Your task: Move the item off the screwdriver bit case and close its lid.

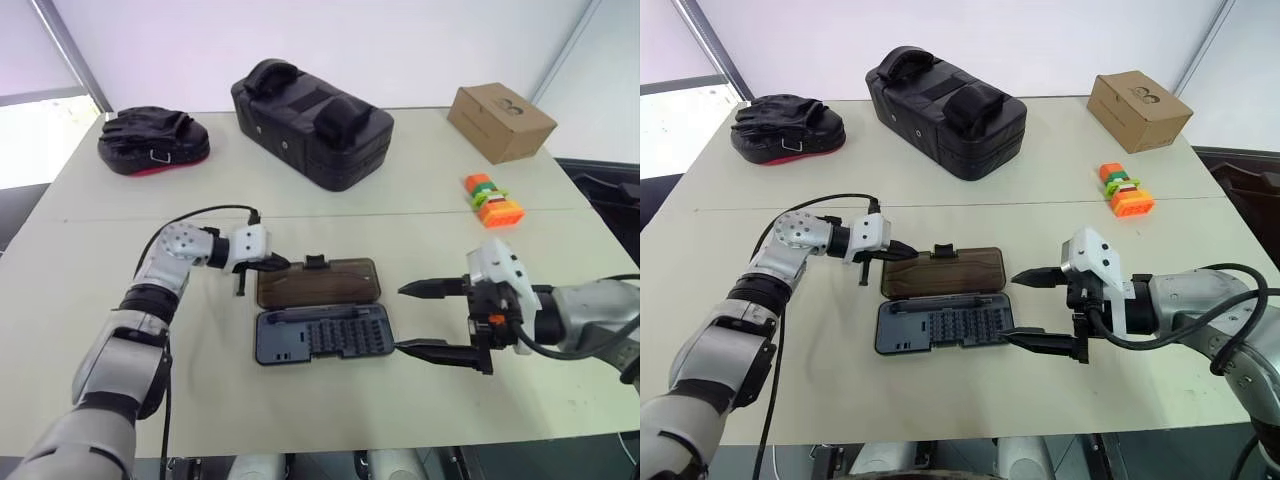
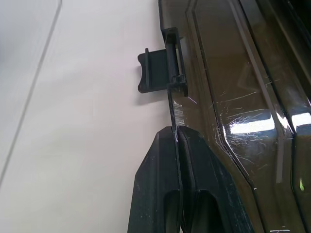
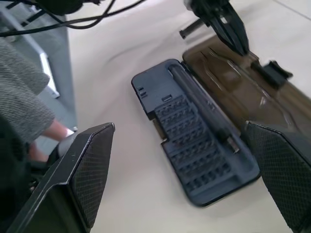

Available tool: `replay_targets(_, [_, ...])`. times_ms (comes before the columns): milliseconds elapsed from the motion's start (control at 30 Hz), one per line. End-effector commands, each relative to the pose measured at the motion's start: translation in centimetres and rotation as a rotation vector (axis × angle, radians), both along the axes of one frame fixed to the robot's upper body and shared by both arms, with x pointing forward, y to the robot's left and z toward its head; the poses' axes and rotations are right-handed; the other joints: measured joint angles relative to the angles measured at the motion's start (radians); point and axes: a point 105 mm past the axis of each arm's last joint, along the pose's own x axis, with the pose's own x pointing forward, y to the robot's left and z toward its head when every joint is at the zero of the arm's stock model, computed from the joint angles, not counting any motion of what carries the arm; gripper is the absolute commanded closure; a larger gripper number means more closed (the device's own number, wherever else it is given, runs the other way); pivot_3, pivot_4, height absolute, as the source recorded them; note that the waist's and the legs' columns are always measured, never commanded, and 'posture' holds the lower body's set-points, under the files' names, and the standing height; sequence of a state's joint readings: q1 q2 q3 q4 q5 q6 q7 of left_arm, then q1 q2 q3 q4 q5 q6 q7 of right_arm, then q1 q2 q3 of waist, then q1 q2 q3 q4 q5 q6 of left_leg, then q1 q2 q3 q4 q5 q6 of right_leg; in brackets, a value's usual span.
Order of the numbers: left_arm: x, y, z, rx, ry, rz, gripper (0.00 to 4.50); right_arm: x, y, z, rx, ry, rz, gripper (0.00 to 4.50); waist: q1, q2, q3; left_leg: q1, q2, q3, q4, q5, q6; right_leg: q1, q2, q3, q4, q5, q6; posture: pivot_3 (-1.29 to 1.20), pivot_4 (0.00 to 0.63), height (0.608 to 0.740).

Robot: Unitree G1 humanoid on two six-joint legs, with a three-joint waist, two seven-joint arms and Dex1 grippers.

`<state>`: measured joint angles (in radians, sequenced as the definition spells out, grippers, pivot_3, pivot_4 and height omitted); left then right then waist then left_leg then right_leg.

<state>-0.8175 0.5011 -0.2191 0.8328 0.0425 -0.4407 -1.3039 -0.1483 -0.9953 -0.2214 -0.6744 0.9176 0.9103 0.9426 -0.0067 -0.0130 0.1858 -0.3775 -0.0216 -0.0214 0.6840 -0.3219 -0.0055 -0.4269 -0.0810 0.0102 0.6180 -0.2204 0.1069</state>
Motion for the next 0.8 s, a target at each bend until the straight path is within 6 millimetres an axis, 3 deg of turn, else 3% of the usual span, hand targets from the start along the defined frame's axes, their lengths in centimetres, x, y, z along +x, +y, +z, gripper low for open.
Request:
replay_targets(33, [-0.9,-0.6,0.0,0.013,-0.006,-0.059,4.47,-0.1,0.2,0.7,-0.003,-0.028,0.029,0.0,0.0,0.0,0.0,0.0,0.0,0.0,0.0,0.0,0.0,0.0,0.0,0.0,0.0,0.0,0.0,0.0,0.15,0.74])
replay_targets(700, [-1.3,-0.2,-0.6,0.008,0.047,0.016,4.47,1.1,-0.4,0.0,-0.023,-0.039,-0.004,0.0,-0.001,0.0,0.0,0.001,0.0,0.0,0.0,0.0,0.0,0.0,0.0,0.0,0.001,0.0,0.0,0.0,0.15,0.74])
replay_targets(800, [-1.3,-0.1,-0.6,0.016,0.051,0.018,3.57,1.2,-0.4,-0.1,-0.027,-0.04,-0.008,0.0,-0.001,0.0,0.0,0.001,0.0,0.0,0.0,0.0,0.0,0.0,0.0,0.0,0.001,0.0,0.0,0.0,0.15,0.74])
